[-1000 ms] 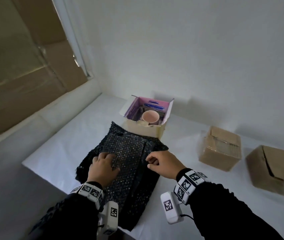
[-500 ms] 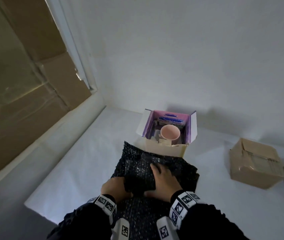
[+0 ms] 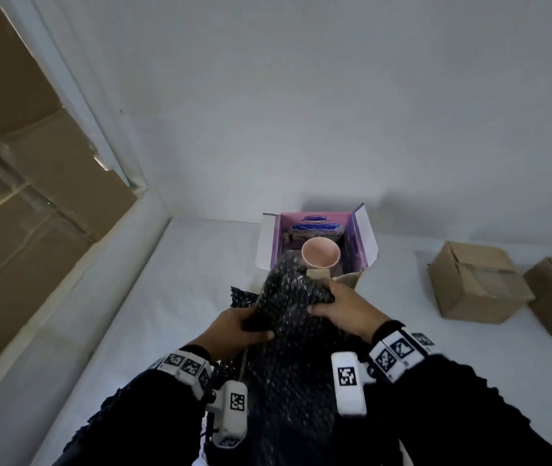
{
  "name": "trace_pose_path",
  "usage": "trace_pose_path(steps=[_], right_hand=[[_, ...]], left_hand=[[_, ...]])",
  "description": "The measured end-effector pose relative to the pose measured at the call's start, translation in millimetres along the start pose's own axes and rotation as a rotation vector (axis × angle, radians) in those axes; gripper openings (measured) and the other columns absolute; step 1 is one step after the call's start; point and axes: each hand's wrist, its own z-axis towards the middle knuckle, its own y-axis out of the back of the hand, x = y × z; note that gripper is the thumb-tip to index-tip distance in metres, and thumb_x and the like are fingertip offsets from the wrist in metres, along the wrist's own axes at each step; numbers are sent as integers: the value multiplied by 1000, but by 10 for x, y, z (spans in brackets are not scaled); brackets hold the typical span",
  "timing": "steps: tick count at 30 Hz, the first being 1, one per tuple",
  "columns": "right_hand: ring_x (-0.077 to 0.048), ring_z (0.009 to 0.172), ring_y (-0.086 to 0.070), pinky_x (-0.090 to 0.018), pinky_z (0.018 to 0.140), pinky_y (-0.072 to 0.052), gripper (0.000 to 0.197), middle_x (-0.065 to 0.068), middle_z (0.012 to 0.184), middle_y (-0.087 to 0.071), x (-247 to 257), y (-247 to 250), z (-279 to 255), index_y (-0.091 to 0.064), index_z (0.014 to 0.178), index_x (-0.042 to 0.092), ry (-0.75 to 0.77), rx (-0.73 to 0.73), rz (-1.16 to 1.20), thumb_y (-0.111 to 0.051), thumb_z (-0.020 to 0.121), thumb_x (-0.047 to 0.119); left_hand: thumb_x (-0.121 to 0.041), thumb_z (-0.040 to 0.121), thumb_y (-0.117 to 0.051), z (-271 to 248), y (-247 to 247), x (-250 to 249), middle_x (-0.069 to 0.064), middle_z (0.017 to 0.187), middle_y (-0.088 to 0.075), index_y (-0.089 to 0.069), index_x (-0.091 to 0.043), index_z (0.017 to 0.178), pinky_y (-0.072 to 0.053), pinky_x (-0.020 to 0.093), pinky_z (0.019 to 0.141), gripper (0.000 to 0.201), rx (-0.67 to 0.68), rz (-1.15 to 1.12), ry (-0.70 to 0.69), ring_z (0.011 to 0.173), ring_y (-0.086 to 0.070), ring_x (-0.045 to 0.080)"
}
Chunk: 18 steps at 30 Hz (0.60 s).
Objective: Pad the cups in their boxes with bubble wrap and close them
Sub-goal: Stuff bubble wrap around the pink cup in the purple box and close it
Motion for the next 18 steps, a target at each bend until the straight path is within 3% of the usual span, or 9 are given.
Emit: trace_pose_path(steps=[3,6,9,11,12,15,18], right_hand=[[-16,110,-59,-32,98,-46,46,3,120,-61,131,195,3,-49,125,26,40,-112,25,-71,85,15],[-20,105,-62,-37,93,-51,43,-3,116,-64,232,283,35,-54,117,26,125,-242,150,-65,85,-1],[-22,101,-63,-39,87,-53,52,-3,113,-65,330,338,67,-57,111,34,213,-363,366,-57,84,-11],[-17,102,-63,-33,87,-52,55,1,114,-64,343,369,108,-58,108,39,296,-430,317,-55,85,-11],[-14,101,-62,-26,86,-50,53,4,112,-64,354,377,110,-59,107,37,338,-459,218,-55,85,-11],[-15,102,-61,-15,87,-43,45,2,106,-65,381,332,94,-67,100,21,486,-500,-76,-55,74,-13],[-12,108,-57,-19,98,-40,30,9,106,-63,348,223,105,-72,98,26,569,-354,-209,-63,73,10]], left_hand=[[-24,88,-71,22,33,-152,-2,105,-75,-70,-18,109,-52,36,97,22,58,-136,0,99,-69,12],[-19,88,-70,19,102,-328,-1,110,-73,-68,-16,115,-53,29,92,27,190,-247,15,104,-68,13],[-22,89,-69,47,178,-414,-11,91,-74,-72,-19,105,-50,16,72,16,295,-168,86,82,-68,3],[-29,94,-62,68,205,-462,-14,72,-67,-70,-20,97,-51,21,65,13,246,-179,156,65,-61,1],[-32,96,-58,97,217,-489,-10,71,-65,-67,-20,93,-53,26,65,16,189,-200,175,65,-59,4],[-28,101,-49,203,253,-600,2,83,-61,-59,-14,90,-53,26,57,20,-4,-391,185,73,-59,12],[-19,101,-47,278,290,-777,12,97,-65,-59,-5,105,-57,29,59,19,-48,-685,183,84,-66,23]])
